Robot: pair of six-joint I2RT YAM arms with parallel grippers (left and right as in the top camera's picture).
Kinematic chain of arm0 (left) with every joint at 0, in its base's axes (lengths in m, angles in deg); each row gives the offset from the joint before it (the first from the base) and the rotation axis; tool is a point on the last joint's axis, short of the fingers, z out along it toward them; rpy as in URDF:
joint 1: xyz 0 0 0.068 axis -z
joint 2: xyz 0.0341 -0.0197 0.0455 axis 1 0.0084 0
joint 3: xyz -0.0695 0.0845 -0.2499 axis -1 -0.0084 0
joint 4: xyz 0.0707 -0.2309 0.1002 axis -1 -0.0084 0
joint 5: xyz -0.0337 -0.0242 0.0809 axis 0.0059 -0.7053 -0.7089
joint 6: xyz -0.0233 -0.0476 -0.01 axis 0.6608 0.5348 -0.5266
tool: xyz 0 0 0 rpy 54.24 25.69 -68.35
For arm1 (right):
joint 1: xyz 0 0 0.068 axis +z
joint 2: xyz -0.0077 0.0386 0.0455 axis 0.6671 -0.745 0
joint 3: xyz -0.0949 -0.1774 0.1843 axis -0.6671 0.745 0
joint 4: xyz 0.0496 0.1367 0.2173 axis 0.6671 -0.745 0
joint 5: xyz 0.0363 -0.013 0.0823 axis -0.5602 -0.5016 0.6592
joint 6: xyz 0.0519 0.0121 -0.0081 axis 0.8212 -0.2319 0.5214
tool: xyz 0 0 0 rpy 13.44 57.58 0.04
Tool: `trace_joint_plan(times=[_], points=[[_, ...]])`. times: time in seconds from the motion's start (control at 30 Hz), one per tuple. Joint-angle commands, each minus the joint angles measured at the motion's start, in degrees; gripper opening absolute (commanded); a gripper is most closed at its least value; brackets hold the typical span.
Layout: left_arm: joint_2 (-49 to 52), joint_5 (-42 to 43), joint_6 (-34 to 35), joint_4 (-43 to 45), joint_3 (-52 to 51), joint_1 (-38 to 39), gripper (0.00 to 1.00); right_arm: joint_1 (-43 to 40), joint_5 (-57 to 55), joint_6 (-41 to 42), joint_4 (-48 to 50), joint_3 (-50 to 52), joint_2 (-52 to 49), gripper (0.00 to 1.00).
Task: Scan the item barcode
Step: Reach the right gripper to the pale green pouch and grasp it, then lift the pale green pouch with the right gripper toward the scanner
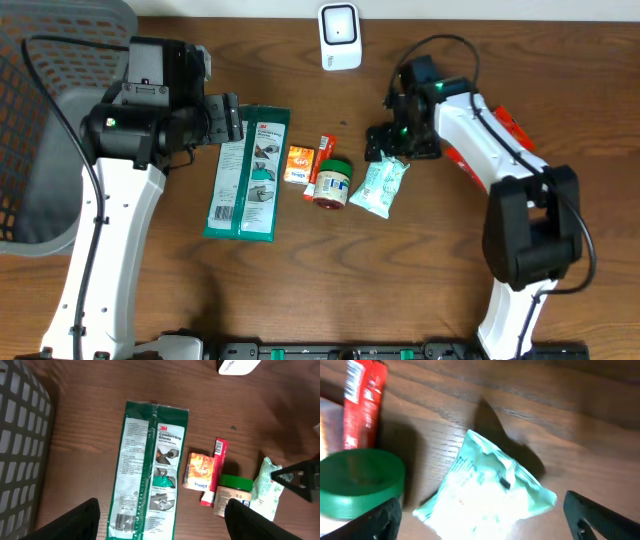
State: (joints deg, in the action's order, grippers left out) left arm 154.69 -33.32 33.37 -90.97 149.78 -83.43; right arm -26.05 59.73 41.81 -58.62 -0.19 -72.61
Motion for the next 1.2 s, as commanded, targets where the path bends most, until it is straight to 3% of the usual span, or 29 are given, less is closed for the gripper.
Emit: trace_joint_plan(times=[0.0, 0.07, 0.13, 0.27, 0.4, 0.57, 0.63, 0.7, 0.77, 0.8, 0.9, 1.17], points=[[0.00, -0.74, 0.28, -0.17, 0.68, -0.24, 0.80, -0.98, -0.02, 9.11, -2.82, -0.92, 2.23, 0.99], [0.00, -0.74, 0.28, -0.17, 0.68, -0.24, 0.80, -0.96, -0.04, 9.16, -3.87, -0.11, 2.23, 0.99], [0.00, -0.74, 0.26, -0.17, 0.68, -0.24, 0.80, -0.66, -0.04, 11.06, -3.28, 1.55, 2.23, 0.87], [0.00, -0.74, 0.28, -0.17, 0.68, -0.24, 0.80, 1.18, -0.76, 14.84, 3.85, 7.50, 2.23, 0.78], [0.00, -0.74, 0.28, -0.17, 0.68, -0.24, 0.80, 1.62, -4.85, 19.28, 6.38, 10.51, 2.23, 0.75], [0.00, -0.74, 0.28, -0.17, 0.68, -0.24, 0.80, 1.73, -4.76, 19.21, 9.05, 13.03, 2.23, 0.69], [0.00, -0.74, 0.28, -0.17, 0.68, -0.24, 0.80, 1.90, -4.76, 19.21, 10.40, 14.16, 2.23, 0.60], [0.00, -0.74, 0.28, -0.17, 0.68, -0.24, 0.80, 1.95, -4.76, 19.17, 10.99, 14.64, 2.23, 0.38], [0.00, -0.74, 0.28, -0.17, 0.68, -0.24, 0.80, 1.86, -4.74, 18.51, 11.06, 14.40, 2.25, 0.25], [0.00, -0.74, 0.28, -0.17, 0.68, -0.24, 0.80, 1.75, -4.72, 17.79, 11.02, 14.14, 2.29, 0.23], [0.00, -0.74, 0.28, -0.17, 0.68, -0.24, 0.80, 0.83, -3.87, 12.76, 9.51, 12.04, 4.07, 0.02], [0.00, -0.74, 0.28, -0.17, 0.68, -0.24, 0.80, -0.11, 4.83, -6.14, 9.51, 11.32, 12.09, 0.01]])
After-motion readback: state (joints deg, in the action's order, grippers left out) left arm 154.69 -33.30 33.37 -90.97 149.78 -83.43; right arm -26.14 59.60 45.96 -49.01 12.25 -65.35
